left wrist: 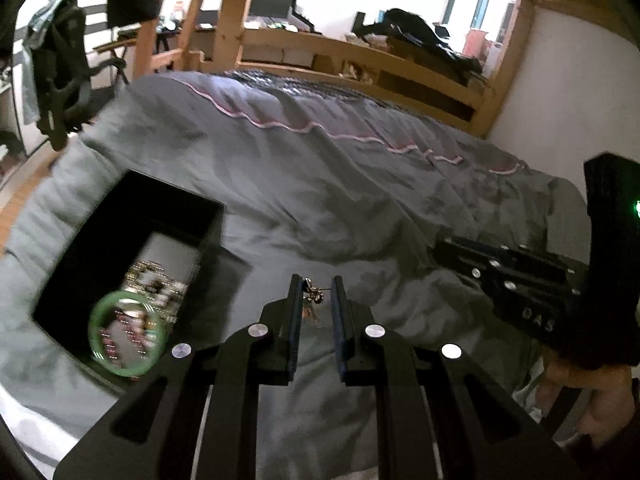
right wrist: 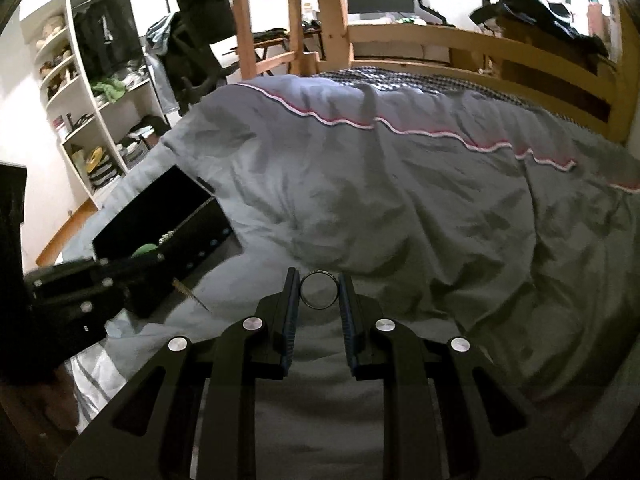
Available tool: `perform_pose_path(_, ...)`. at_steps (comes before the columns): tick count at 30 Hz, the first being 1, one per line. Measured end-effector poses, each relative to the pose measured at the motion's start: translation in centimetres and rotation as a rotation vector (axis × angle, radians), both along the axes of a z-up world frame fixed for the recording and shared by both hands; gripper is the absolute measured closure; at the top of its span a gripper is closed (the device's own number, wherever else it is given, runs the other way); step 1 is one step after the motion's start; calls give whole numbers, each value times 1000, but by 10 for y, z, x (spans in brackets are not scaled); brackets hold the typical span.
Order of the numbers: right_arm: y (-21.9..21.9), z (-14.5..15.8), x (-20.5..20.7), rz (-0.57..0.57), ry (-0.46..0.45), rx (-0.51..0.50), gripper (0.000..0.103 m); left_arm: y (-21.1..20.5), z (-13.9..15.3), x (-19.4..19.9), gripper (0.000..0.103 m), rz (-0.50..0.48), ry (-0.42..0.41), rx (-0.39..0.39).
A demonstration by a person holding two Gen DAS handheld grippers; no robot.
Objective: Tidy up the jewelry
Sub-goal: 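Carry the pink charm to the black box with the left tool while the right tool carries the ring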
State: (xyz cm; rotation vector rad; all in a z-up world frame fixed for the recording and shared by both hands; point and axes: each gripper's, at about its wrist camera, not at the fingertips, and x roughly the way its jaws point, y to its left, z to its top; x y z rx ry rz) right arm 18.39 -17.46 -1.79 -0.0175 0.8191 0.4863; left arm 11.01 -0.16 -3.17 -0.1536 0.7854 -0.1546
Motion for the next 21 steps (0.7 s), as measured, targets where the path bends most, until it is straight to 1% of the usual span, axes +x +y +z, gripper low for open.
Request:
perform_pose_path(11, 51, 34, -24, 81, -42, 30, 83, 48, 35, -17, 89, 123, -31, -14)
perform_pose_path(21, 99, 44, -35, 156, -44, 36, 83, 85, 42, -23, 89, 229, -28, -32)
